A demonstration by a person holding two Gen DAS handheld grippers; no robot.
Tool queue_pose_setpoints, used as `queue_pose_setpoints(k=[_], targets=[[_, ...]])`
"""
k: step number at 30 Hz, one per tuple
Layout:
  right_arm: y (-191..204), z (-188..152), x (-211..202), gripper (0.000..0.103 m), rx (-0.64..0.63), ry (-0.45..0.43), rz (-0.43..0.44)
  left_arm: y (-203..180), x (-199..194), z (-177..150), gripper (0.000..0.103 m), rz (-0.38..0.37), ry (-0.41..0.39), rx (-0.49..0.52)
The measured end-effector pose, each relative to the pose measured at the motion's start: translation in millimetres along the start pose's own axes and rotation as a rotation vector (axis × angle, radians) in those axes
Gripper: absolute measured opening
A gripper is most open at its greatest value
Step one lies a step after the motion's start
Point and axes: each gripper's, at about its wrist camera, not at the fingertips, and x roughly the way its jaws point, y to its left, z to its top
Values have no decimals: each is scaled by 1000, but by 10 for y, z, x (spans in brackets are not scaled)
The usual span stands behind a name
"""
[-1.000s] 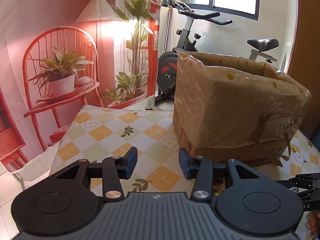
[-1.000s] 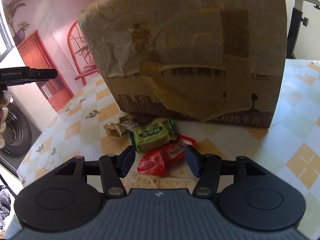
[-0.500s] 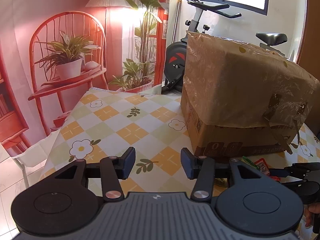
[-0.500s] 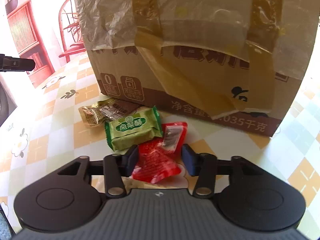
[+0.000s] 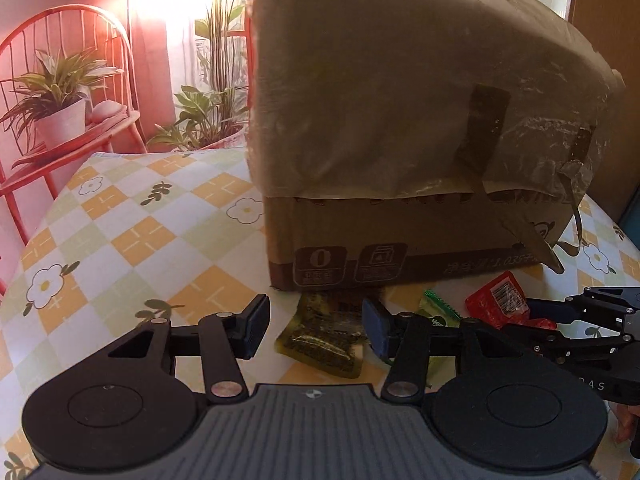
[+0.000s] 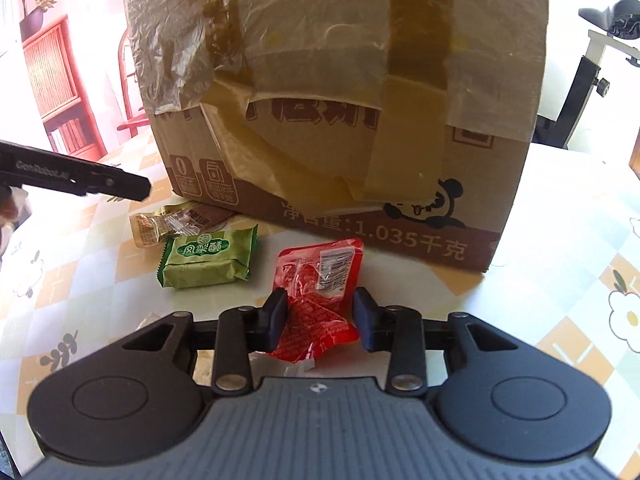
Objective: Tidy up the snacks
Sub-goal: 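Grasp the red barcode packet with the right gripper, then grasp the clear brown meat packet with the left gripper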
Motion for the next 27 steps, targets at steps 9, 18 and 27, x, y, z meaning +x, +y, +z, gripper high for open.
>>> queue_pose_setpoints(k=[9, 18, 27], targets=[[-41, -72, -20, 38, 19, -35, 20, -225, 397, 46, 54, 14, 46, 53], [-82, -90, -58, 38, 27, -40, 30, -252, 608, 34, 48, 55, 70, 53], [-127, -88, -63, 38, 43, -41, 45, -125, 333, -200, 41, 52, 73, 98]])
